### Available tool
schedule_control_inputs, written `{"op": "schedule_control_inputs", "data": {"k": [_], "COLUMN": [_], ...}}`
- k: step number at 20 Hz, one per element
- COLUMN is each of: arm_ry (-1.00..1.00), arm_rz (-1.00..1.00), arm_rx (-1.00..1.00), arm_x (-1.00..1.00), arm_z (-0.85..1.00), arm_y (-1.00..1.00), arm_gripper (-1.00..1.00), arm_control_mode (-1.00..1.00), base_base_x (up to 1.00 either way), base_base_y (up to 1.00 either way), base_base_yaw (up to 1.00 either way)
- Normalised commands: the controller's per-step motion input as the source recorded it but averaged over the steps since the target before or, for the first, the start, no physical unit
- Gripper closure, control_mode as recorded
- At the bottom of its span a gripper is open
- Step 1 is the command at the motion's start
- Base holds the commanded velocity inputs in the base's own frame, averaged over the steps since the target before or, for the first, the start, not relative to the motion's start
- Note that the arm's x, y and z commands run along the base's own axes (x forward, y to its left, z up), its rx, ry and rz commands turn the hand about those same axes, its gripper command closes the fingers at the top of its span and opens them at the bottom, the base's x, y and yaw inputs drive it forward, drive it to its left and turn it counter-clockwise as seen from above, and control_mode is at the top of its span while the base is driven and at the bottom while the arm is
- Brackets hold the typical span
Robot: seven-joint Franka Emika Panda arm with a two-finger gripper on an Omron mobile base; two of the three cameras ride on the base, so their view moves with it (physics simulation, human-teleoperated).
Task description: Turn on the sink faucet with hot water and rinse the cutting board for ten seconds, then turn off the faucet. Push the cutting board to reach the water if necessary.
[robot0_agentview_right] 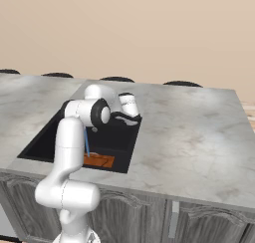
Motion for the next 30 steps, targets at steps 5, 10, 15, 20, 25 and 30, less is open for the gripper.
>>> {"op": "schedule_control_inputs", "data": {"k": [5,10,15,20,25,30], "arm_ry": [0.0,0.0,0.0,0.0,0.0,0.0], "arm_rz": [0.0,0.0,0.0,0.0,0.0,0.0], "arm_rx": [-0.02,-0.03,-0.04,-0.04,-0.04,-0.03], "arm_x": [0.03,0.04,0.09,0.13,0.13,0.15], "arm_z": [0.0,0.0,0.0,0.0,0.0,0.0], "arm_y": [0.56,0.61,0.68,0.7,0.69,0.68], "arm_gripper": [-1.0,-1.0,-1.0,-1.0,-1.0,-1.0], "arm_control_mode": [-1.0,-1.0,-1.0,-1.0,-1.0,-1.0], "base_base_x": [0.0,0.0,0.0,0.0,0.0,0.0], "base_base_y": [0.0,0.0,0.0,0.0,0.0,0.0], "base_base_yaw": [0.0,0.0,0.0,0.0,0.0,0.0]}}
